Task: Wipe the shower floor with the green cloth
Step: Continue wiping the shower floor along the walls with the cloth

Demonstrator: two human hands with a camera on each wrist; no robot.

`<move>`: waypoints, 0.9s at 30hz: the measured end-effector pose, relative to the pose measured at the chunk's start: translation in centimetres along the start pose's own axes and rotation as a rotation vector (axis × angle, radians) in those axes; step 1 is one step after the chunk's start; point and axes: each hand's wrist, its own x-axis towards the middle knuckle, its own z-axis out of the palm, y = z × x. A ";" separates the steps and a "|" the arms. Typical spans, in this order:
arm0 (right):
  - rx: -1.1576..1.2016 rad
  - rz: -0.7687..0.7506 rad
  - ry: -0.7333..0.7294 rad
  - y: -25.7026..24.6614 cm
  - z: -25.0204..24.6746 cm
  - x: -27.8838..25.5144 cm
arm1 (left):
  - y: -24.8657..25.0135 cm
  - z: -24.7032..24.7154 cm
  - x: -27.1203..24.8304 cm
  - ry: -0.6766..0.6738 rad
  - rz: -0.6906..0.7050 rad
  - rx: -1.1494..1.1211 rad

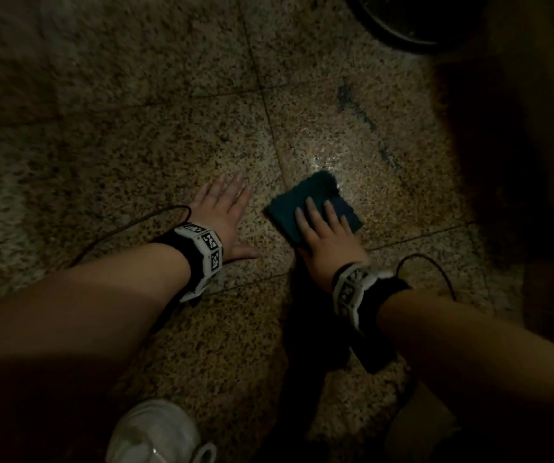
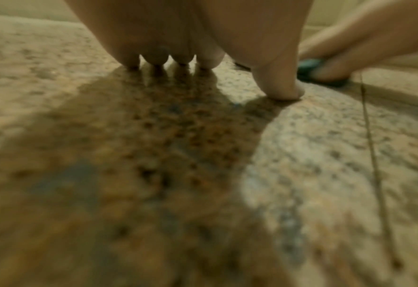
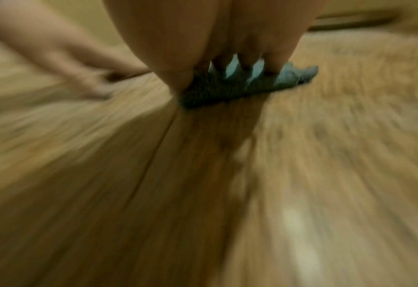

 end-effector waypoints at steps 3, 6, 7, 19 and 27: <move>-0.025 -0.038 -0.036 -0.7 1.9 -1.7 | -0.1 -0.1 -0.1 -0.015 0.004 0.007; -0.012 -0.034 -0.044 -0.8 2.0 -1.8 | 0.0 -0.1 -0.3 -0.012 0.000 0.004; -0.013 -0.034 -0.043 -0.7 1.8 -1.7 | 0.0 -0.2 -0.3 -0.011 0.000 0.001; 0.077 -0.017 -0.013 -3.4 -3.0 3.2 | -0.5 -0.3 -1.2 -0.068 -0.018 0.021; -0.077 -0.136 -0.030 -2.4 -0.8 0.7 | -0.8 -0.2 -1.4 -0.071 -0.011 0.003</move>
